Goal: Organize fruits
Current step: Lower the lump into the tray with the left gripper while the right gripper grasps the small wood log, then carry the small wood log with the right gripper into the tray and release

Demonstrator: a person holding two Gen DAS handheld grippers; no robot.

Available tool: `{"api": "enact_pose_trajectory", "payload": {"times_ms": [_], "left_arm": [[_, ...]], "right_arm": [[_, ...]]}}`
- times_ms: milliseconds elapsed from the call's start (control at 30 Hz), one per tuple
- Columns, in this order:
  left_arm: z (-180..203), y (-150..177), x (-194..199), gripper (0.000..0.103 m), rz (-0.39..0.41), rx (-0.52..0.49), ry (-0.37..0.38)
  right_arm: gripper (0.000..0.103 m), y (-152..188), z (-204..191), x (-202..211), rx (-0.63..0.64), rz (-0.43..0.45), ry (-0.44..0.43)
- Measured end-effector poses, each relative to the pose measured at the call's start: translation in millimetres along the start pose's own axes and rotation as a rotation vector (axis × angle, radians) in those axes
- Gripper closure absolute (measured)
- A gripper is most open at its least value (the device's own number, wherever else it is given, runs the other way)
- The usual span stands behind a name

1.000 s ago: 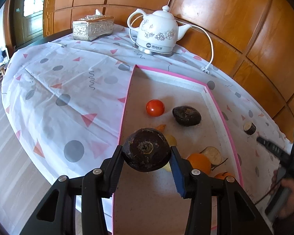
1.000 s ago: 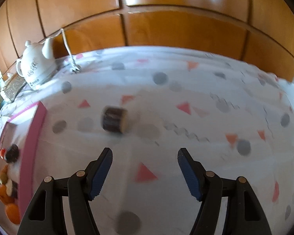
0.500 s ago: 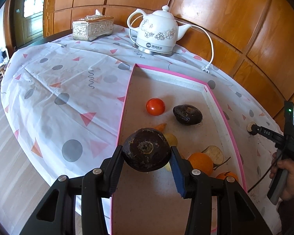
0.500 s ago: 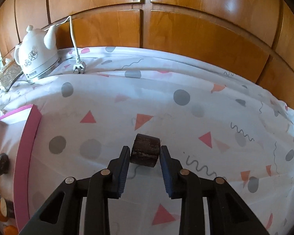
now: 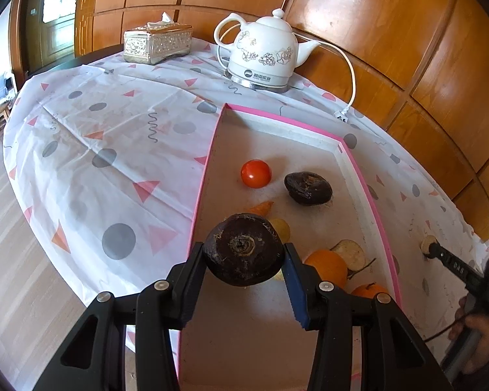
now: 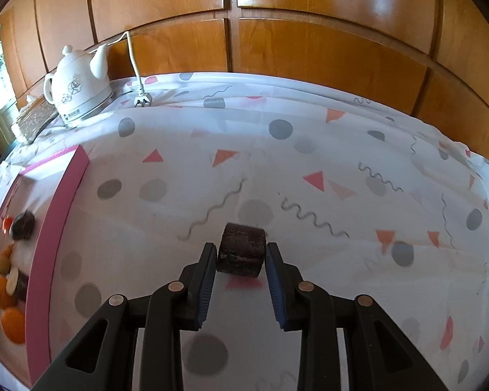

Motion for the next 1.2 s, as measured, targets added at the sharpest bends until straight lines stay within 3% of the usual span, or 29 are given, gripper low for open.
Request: {"api": "enact_pose_trajectory", "payload": {"times_ms": [400, 667, 1200], "left_arm": [[6.7, 4.1, 8.3, 0.055, 0.021, -0.018, -0.018], [10.8, 2.2, 20.5, 0.049, 0.062, -0.035, -0.031], [20.3, 4.0, 30.7, 0.042, 0.085, -0.062, -0.026]], "right_arm": [[0.074, 38.5, 11.9, 14.4, -0.033, -0.015, -0.017], [0.074, 53.6, 24.4, 24.0, -0.077, -0.016, -0.016], [0.074, 82.8, 68.2, 38.2, -0.165, -0.016, 0.039]]}}
Point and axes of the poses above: each gripper's, at about its wrist camera, not at the fingertips, and x roughly against the way its jaws point, z to its right, y to its underside, the point moved 1 cm from there along -x, roughly the way its jaws point, and after that the axes turned 5 degrees about -z, right-handed, at the moved point
